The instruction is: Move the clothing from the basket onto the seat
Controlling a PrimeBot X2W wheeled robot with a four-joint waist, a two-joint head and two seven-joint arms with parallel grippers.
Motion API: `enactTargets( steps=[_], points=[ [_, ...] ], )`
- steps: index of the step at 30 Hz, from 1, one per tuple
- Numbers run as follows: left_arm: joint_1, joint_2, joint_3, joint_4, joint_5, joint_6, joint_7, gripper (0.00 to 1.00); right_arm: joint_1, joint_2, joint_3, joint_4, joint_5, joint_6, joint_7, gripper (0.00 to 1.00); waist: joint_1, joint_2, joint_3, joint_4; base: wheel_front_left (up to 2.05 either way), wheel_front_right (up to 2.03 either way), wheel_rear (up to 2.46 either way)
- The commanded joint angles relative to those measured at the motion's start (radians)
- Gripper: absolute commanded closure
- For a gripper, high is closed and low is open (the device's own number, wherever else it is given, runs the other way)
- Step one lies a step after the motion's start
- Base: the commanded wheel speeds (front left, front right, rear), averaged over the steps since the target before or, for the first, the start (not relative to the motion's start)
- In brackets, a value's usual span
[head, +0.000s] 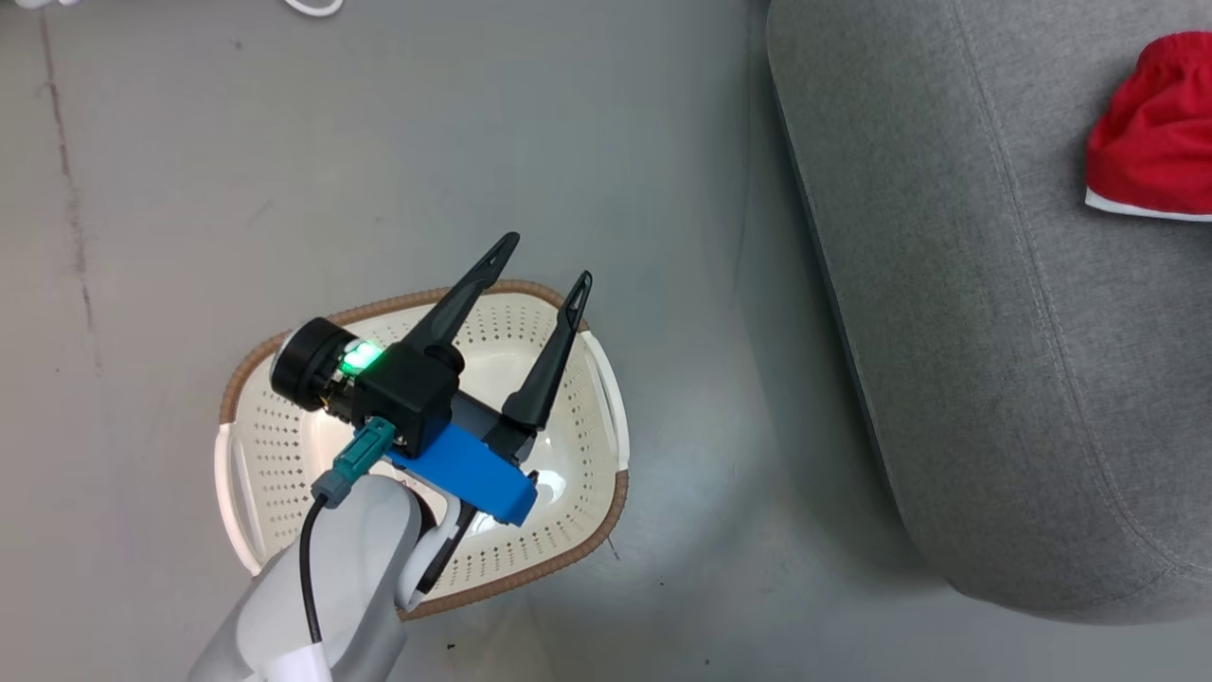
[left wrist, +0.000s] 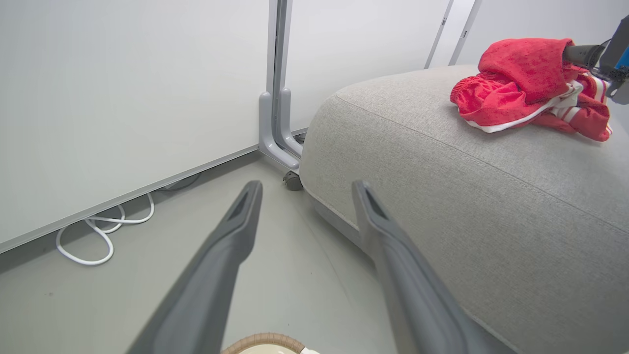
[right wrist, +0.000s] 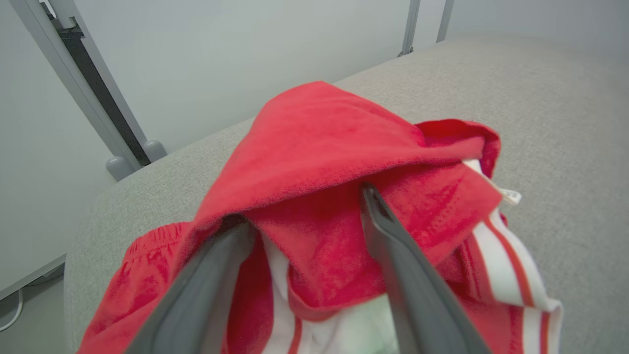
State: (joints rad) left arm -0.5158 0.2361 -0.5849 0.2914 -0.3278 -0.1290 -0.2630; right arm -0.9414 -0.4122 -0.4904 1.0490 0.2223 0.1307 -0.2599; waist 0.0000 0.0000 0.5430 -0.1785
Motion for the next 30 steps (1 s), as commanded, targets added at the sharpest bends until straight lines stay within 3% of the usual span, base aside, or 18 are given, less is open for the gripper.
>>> enactTargets(
  steps=[1,14,23,30],
  points=[
    [0.016,-0.011,0.008,0.005,-0.007,-0.003,-0.003,0.0,0.035,-0.006,0.014,-0.011,-0.007,0.0,-0.006,0.0,0.0,0.0,-0.045,0.01,0.0,0.0,0.0],
    [0.161,-0.069,0.079,0.045,-0.051,-0.003,-0.003,0.0,0.279,0.061,0.137,-0.159,-0.005,0.0,-0.006,0.0,0.0,0.0,-0.269,0.041,0.0,0.0,0.0],
    [0.289,-0.094,0.189,0.054,-0.043,-0.003,-0.003,0.0,0.482,0.162,0.223,-0.357,-0.023,0.0,0.042,0.0,0.0,0.0,-0.402,0.07,0.0,0.0,0.0],
    [0.367,-0.113,0.264,0.058,-0.031,-0.003,-0.003,0.0,0.661,0.241,0.249,-0.577,-0.064,0.0,0.112,0.0,0.0,0.0,-0.484,0.118,0.0,0.0,0.0]
  ],
)
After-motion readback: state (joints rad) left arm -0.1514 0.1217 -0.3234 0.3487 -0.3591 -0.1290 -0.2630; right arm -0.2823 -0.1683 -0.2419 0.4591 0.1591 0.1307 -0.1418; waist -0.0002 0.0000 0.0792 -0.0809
